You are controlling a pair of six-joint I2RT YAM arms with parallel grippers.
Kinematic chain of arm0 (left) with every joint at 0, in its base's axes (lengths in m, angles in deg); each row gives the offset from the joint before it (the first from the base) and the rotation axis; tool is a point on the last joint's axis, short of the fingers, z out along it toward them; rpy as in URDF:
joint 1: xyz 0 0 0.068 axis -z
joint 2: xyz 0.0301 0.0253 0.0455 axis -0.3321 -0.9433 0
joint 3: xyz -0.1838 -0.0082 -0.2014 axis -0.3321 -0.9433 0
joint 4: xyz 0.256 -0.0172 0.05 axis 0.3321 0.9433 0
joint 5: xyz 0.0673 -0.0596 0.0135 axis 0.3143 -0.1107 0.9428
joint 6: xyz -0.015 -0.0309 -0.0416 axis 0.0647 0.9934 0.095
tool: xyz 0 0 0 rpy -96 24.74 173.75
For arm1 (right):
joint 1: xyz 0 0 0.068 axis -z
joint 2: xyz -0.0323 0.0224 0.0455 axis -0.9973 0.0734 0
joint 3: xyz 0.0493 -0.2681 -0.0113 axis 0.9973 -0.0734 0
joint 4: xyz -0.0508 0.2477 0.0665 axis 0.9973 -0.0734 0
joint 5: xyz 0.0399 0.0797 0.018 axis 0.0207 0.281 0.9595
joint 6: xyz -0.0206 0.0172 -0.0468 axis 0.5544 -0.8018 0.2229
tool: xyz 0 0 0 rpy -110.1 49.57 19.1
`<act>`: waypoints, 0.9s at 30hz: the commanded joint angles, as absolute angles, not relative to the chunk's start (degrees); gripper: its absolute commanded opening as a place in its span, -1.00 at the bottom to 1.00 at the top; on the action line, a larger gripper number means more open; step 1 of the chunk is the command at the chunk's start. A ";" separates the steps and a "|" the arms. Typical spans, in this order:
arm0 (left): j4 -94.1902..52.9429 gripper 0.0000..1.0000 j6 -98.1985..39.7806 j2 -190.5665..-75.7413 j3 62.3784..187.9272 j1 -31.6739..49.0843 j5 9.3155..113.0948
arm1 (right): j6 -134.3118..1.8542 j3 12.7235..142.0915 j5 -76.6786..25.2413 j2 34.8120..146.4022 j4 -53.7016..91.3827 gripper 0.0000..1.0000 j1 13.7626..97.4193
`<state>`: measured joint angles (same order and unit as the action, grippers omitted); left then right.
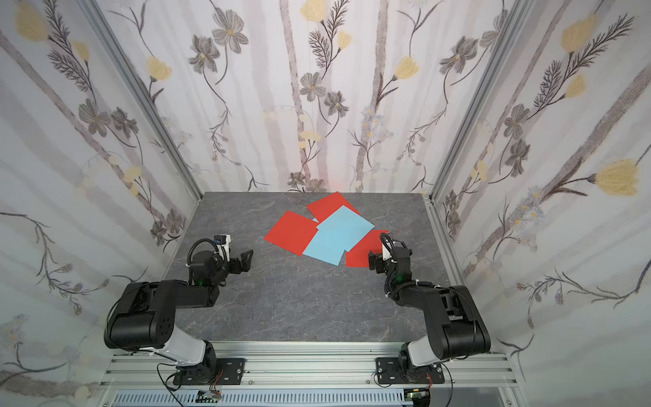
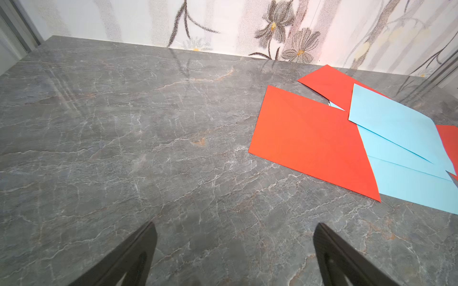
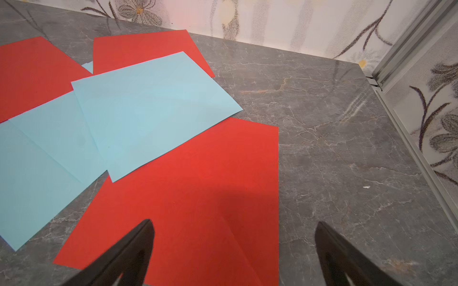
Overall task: Sort the scattered colored papers by color
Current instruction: Pick up the colored paper from the center of the board.
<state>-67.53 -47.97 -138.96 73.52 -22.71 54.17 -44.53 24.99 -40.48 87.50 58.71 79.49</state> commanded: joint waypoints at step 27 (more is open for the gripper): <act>-35.96 1.00 -46.54 -131.55 89.32 -22.21 59.78 | -45.27 36.11 -44.40 83.08 35.55 1.00 79.78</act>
<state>-55.71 -47.64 -134.78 79.56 -22.42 56.72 -44.79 30.28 -41.01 85.01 49.27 79.75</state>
